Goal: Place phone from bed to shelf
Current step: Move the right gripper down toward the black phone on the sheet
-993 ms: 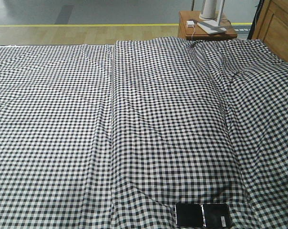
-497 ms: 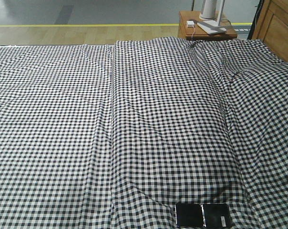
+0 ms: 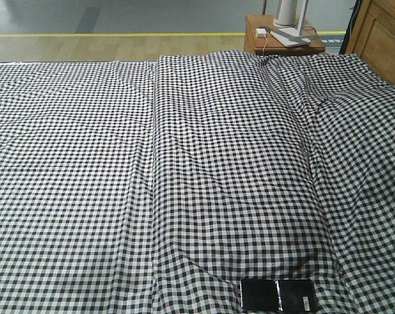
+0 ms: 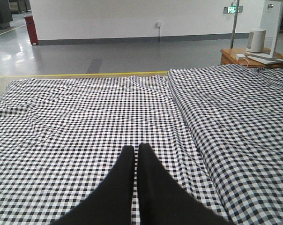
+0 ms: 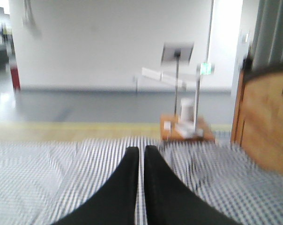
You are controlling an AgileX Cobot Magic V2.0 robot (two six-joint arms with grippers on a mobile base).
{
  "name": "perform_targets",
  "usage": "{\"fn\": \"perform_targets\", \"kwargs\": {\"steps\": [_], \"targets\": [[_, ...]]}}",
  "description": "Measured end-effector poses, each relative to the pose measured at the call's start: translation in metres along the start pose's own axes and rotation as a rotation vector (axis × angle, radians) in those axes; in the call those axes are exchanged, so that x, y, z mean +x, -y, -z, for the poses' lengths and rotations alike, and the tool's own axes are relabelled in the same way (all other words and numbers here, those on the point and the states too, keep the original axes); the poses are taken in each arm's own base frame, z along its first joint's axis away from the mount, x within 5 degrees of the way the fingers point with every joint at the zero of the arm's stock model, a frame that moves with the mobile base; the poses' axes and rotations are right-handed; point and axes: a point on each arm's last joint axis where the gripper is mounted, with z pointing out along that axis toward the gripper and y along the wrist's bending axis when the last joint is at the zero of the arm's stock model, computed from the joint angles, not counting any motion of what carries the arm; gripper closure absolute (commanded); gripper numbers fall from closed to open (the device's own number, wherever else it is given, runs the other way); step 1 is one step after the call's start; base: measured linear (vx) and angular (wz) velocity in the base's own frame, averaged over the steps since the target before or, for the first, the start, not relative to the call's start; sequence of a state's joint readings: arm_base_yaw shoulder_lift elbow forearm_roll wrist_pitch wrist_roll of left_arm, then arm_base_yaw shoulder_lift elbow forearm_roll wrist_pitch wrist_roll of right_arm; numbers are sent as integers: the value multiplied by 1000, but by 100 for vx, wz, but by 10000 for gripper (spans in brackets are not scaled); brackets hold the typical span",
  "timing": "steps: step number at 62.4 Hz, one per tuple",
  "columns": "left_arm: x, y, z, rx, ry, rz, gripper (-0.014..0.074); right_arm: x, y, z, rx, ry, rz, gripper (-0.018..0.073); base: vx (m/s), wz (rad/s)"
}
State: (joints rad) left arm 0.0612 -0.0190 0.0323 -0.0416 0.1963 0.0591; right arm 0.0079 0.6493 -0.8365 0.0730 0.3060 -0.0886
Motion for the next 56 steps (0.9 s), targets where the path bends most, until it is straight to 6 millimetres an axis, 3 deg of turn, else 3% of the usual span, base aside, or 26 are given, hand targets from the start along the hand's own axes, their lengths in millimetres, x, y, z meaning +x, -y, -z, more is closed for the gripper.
{"fn": "perform_targets", "kwargs": {"steps": [9, 25, 44, 56], "targets": [[0, 0, 0, 0, 0, 0, 595, 21, 0, -30, -12, -219, -3, 303, 0, 0], [0, 0, 0, 0, 0, 0, 595, 51, -1, -54, -27, -466, -7, -172, 0, 0], [0, 0, 0, 0, 0, 0, 595, 73, -2, -68, -32, -675, -31, -132, 0, 0], [0, 0, 0, 0, 0, 0, 595, 69, -2, -81, -29, -775, -58, -91, 0, 0]]}}
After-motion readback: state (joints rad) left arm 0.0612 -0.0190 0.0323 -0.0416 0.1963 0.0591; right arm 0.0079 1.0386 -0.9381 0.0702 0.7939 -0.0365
